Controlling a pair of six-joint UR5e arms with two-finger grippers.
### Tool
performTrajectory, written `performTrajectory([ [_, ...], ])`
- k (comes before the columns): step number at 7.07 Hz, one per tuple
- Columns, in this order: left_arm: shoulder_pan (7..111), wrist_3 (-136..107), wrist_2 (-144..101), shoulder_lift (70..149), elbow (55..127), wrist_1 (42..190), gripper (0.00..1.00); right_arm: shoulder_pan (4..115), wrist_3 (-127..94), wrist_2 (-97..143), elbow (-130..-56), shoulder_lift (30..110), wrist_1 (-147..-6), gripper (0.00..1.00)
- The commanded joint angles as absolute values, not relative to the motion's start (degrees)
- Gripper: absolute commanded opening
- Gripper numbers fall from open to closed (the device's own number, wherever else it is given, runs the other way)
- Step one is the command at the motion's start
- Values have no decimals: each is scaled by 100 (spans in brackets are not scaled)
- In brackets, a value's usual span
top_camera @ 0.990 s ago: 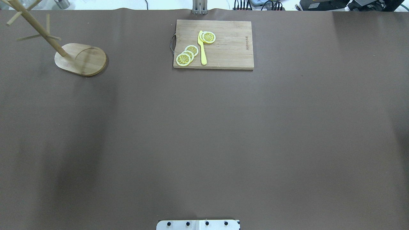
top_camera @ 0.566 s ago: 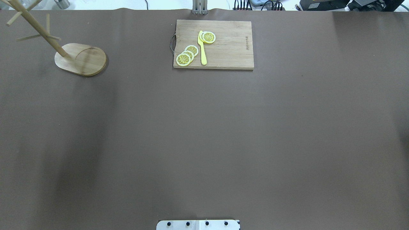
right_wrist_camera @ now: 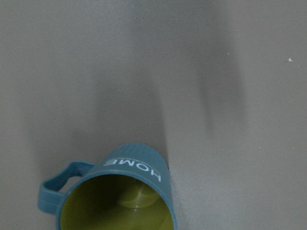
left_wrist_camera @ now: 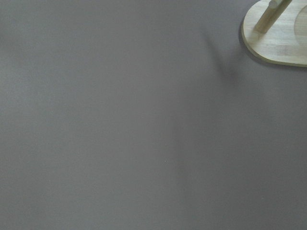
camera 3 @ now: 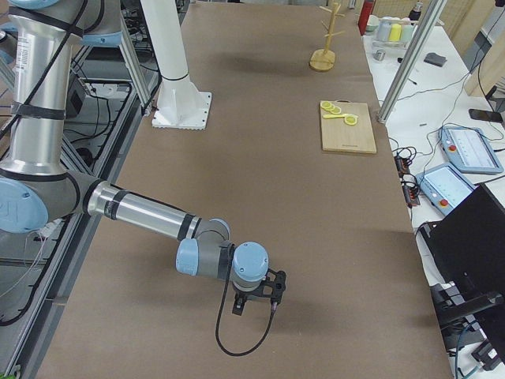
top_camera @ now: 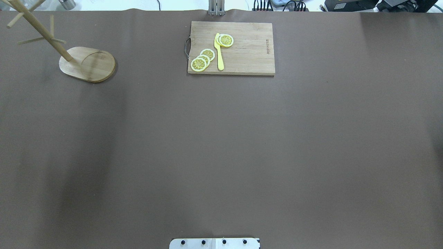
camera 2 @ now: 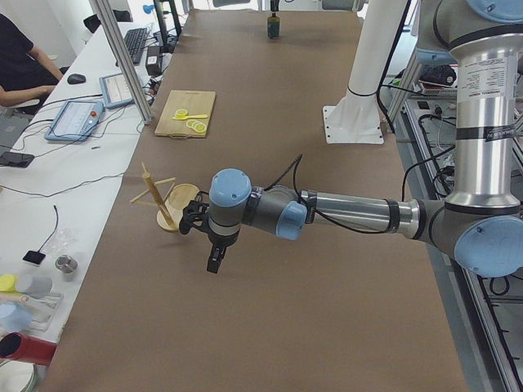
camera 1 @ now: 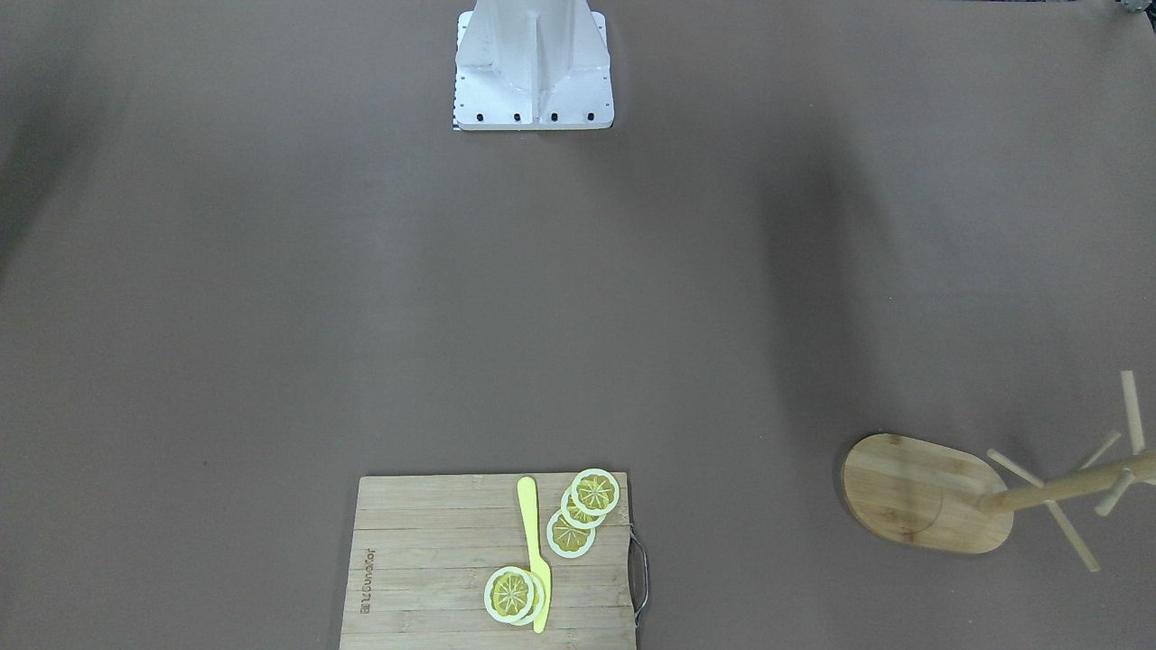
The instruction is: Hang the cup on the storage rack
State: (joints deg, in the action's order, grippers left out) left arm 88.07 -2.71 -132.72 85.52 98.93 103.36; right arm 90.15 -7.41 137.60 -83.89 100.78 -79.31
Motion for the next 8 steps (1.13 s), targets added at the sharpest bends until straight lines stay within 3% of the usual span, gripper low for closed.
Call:
performTrajectory([
  [1, 8807, -255, -13271, 8552, 9861, 10336, 99, 9009, -738, 13772, -8350, 10063, -7928, 100],
  [7, 8807, -255, -13271, 8560, 9826, 10336, 99, 8877, -738, 13781, -8209, 10055, -7928, 99],
  [8, 8807, -255, -13271, 8561, 9826, 10336, 98, 8877, -738, 13781, -8183, 10020, -7902, 76],
])
